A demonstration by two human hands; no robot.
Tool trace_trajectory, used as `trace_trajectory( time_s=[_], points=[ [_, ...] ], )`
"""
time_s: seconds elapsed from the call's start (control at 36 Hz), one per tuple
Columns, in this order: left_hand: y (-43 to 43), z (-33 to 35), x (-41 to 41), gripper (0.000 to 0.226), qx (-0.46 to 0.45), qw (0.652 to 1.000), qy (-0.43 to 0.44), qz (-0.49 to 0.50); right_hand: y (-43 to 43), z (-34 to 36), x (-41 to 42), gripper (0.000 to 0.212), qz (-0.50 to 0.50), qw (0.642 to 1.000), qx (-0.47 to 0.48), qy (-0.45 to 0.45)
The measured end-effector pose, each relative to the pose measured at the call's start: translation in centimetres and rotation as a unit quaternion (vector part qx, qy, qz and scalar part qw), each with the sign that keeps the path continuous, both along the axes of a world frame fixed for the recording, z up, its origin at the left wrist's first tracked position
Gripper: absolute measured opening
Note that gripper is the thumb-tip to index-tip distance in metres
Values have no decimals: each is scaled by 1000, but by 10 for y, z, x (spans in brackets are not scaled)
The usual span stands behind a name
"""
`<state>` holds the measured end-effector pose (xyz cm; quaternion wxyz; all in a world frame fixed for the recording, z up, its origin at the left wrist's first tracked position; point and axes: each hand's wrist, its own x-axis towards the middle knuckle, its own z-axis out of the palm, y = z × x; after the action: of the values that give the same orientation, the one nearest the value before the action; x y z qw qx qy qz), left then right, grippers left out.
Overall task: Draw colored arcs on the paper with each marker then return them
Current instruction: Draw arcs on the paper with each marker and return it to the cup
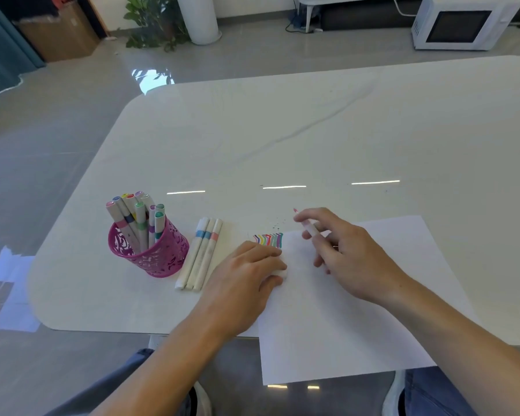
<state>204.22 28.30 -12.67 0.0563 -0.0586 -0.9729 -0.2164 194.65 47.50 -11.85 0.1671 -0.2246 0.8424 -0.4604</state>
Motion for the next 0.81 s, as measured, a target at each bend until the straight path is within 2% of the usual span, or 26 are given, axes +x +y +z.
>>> trace_trajectory(
  time_s=[0.17,0.22,0.42,0.5,0.58,0.81],
  points=[
    [1,-5,-1,16,-1,1000,-11,-7,-5,-3,-2,43,-34,986,-116,-114],
    [1,-6,-1,17,-3,1000,-15,-12,-5,-6,-3,41,-24,988,-115,-100],
    [3,-7,1,15,-2,1000,-11,-22,-13,-13,-4,8,-38,989,-123,-71],
    [3,-7,1,15,0,1000,-13,-19,-18,-17,-4,15,-69,985,-146,-66],
    [3,-7,1,15,0,1000,-17,-19,-23,-22,-2,11,-84,981,-160,-72],
    [2,-7,1,17,1,1000,-23,-19,-21,-29,-1,28,-111,979,-158,-72]
  ],
)
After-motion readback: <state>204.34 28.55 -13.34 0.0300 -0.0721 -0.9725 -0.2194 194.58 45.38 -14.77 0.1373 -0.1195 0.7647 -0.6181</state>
